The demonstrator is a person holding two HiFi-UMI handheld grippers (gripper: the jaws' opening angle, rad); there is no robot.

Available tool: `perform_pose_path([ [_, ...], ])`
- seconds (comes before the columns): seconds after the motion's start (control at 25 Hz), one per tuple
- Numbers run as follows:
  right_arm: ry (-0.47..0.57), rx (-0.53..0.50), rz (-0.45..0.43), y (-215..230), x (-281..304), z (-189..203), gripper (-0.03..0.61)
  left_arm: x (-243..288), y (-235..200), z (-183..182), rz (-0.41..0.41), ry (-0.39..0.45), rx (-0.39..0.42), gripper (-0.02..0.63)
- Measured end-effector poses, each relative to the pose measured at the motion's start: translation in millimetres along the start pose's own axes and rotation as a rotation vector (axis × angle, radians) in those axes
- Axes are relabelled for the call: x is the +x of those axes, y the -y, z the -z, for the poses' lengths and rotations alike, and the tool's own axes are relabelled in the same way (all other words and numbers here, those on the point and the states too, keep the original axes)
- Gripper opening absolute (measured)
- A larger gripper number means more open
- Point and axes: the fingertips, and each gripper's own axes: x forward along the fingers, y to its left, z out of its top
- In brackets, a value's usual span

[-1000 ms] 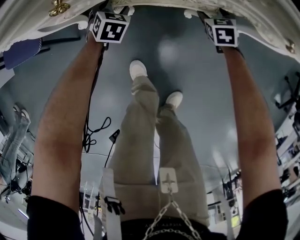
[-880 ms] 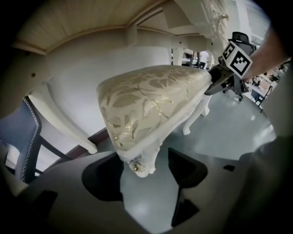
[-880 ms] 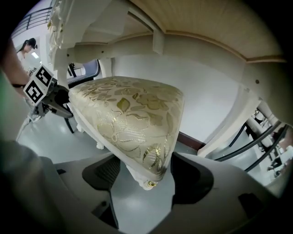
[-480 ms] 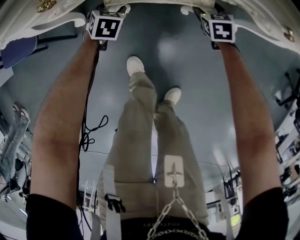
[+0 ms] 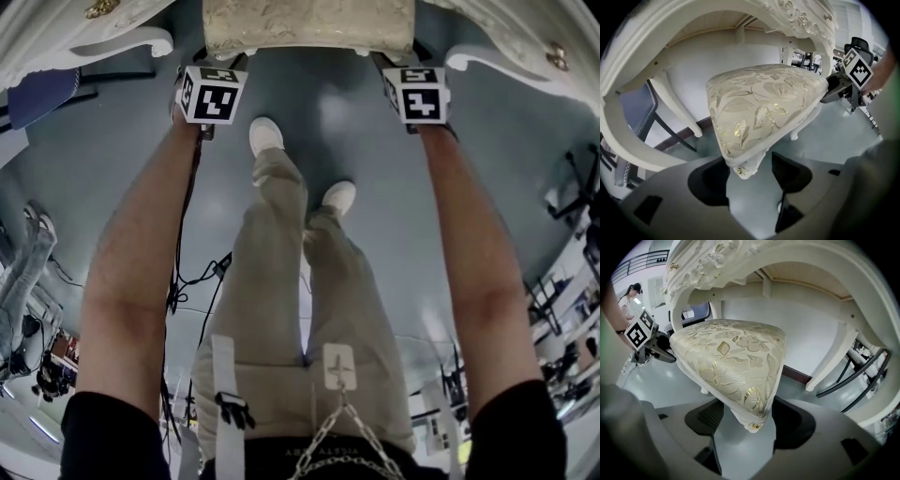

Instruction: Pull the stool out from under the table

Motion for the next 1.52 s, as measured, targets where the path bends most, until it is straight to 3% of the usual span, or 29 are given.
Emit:
perform_pose_path([
  [0.64, -0.087, -0.016, -0.087, -66.8, -51.7, 80.3, 0.316, -45.3, 51.8, 102.1, 0.009, -0.091, -0.071, 0.282],
  [0.96, -0.159, -0.022, -0.149, -97.5, -63.8, 108.7, 0.316, -58.2, 60.2, 138.9, 0.013, -0.111, -0.197, 0.282],
  [1.12, -0.157, -0.024, -0.148, -97.3, -79.2, 106.6, 0.316, -81.1, 54.9, 146.8, -0.062, -0.076, -0.287, 0.282],
  [1.2, -0.106, 0.003, -0.112, -90.1, -97.8, 98.1, 0.316, -107.7, 54.2, 145.2, -0.106, -0.028, -0.35, 0.282],
  [1.28, -0.024, 0.039, -0.09, -83.4, -125.4, 80.1, 0.314, -146.5, 56.0, 125.3, -0.138, 0.083, -0.368, 0.266],
  [1.32, 0.029, 0.057, -0.087, -80.3, -143.7, 67.6, 0.273, -170.0, 60.0, 108.2, -0.143, 0.155, -0.366, 0.226],
  [1.36, 0.092, 0.076, -0.085, -77.1, -164.8, 53.3, 0.112, -195.6, 66.2, 87.9, -0.141, 0.232, -0.366, 0.146],
  [1.4, 0.161, 0.092, -0.086, -74.4, -188.2, 38.3, 0.013, -222.6, 73.5, 65.4, -0.133, 0.311, -0.366, 0.054],
  [1.52, 0.368, 0.109, -0.093, -69.6, -261.9, -5.1, 0.003, -305.8, 93.6, -8.2, -0.115, 0.538, -0.355, 0.003],
])
